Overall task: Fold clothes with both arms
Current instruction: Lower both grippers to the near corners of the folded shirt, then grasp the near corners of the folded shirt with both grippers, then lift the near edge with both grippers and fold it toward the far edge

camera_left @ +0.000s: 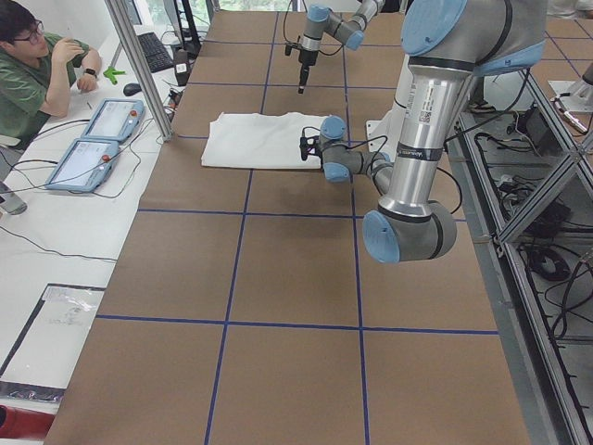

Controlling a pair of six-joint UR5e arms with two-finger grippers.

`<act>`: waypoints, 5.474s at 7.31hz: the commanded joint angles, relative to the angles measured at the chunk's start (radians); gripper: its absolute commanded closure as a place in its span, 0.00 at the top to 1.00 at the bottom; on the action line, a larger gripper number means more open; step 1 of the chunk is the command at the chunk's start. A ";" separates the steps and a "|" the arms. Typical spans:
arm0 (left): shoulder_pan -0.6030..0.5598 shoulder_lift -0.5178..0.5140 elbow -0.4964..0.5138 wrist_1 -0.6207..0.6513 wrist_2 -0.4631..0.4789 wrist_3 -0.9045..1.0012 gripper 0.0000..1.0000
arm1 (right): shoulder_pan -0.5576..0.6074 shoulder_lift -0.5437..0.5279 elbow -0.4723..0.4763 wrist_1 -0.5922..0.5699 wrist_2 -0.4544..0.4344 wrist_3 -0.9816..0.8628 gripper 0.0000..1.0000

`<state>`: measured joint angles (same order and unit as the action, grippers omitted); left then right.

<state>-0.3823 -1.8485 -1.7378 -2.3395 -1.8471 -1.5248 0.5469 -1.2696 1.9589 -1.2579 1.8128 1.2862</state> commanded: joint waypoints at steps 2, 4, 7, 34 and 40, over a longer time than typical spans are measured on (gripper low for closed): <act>-0.001 0.000 -0.014 0.000 -0.001 0.000 0.00 | -0.048 0.004 0.008 -0.009 -0.035 0.205 1.00; -0.001 0.000 -0.014 0.000 -0.001 0.000 0.00 | -0.106 0.009 0.028 -0.056 -0.049 0.480 1.00; -0.001 0.000 -0.020 0.000 -0.001 0.000 0.00 | -0.211 0.058 0.025 -0.190 -0.124 0.824 0.98; 0.000 0.103 -0.418 0.221 -0.081 -0.002 0.00 | -0.383 0.213 0.266 -0.600 -0.228 1.130 0.00; -0.171 -0.090 -0.329 0.430 -0.138 0.095 0.00 | -0.238 0.294 0.233 -0.695 -0.314 0.692 0.00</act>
<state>-0.4833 -1.8891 -2.1187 -1.9241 -1.9830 -1.4772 0.2381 -0.9977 2.2242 -1.9568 1.5056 2.0903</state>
